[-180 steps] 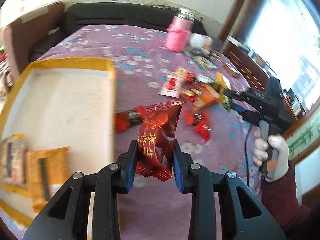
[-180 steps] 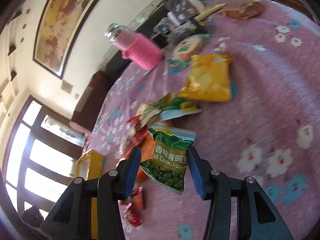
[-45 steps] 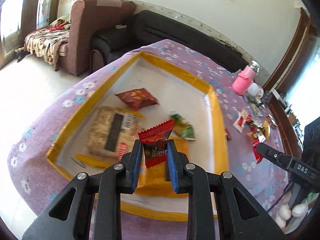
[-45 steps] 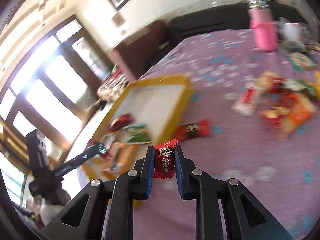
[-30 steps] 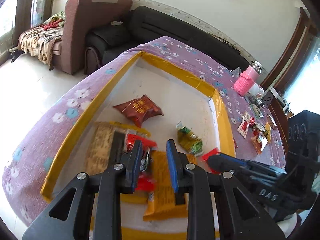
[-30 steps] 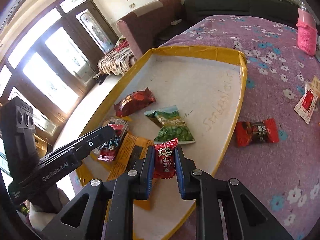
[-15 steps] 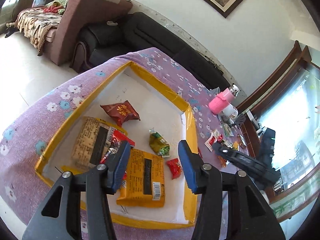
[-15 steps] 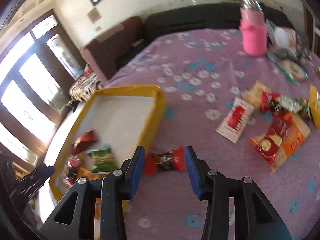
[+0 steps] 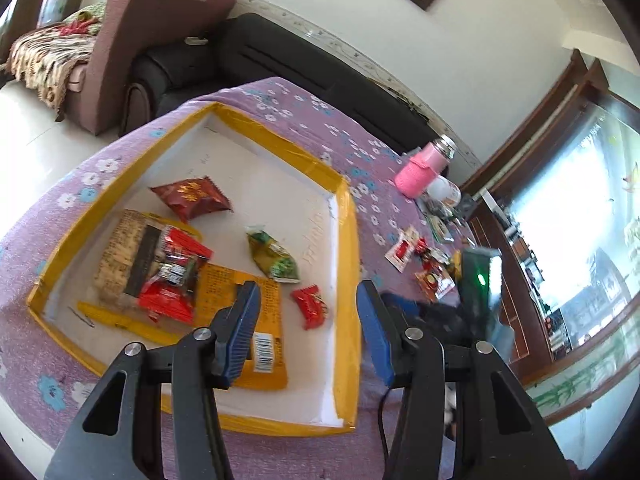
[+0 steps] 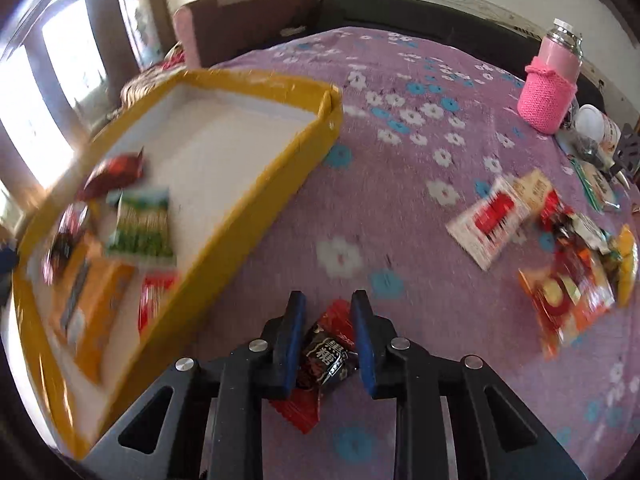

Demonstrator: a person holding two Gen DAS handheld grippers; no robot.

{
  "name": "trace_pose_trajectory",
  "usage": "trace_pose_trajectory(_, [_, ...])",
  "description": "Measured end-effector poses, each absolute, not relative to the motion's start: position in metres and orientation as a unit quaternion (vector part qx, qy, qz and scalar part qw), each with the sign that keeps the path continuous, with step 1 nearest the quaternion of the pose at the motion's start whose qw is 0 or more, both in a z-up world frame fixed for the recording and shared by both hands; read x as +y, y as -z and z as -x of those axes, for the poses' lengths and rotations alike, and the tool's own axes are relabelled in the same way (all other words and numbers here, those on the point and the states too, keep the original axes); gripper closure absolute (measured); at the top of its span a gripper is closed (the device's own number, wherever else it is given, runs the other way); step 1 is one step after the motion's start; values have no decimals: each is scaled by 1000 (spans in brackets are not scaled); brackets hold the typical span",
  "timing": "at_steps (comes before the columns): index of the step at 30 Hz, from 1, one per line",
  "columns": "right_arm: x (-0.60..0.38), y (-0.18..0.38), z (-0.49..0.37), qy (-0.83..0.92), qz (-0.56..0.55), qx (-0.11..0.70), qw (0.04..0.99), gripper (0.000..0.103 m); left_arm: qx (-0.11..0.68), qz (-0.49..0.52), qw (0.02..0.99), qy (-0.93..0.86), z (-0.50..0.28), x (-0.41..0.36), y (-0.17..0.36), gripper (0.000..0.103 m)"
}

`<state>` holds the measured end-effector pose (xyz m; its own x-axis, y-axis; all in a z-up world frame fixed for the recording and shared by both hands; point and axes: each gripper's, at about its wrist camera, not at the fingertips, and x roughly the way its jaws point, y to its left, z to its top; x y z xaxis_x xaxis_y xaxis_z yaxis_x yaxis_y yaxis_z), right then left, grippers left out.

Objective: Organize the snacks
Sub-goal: 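Drop both red candies into the tray by opening both grippers, then grasp a black-red candy with the left gripper while the right grasps a red wafer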

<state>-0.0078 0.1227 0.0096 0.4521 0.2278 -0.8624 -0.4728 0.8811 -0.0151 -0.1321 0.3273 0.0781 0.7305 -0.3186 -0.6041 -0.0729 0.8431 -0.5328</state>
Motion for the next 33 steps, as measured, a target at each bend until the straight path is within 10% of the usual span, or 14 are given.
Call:
trace_pose_trajectory(12, [-55,-49,-27,-112,-110,454,877,53,389,225,883,136,123,262,-77,52])
trace_pose_trajectory(20, [-24,-35,-77,-45,-58,458,886,49,415,174,876,174,124,216,-78,52])
trace_pose_trajectory(24, [9,-31,-75,-38,23,452,891,72,421,165,873,181,123,206,-76,52])
trace_pose_trajectory(33, [17,-28,-22,-123,60,464,875,77,431,159,870,180,126,192,-75,52])
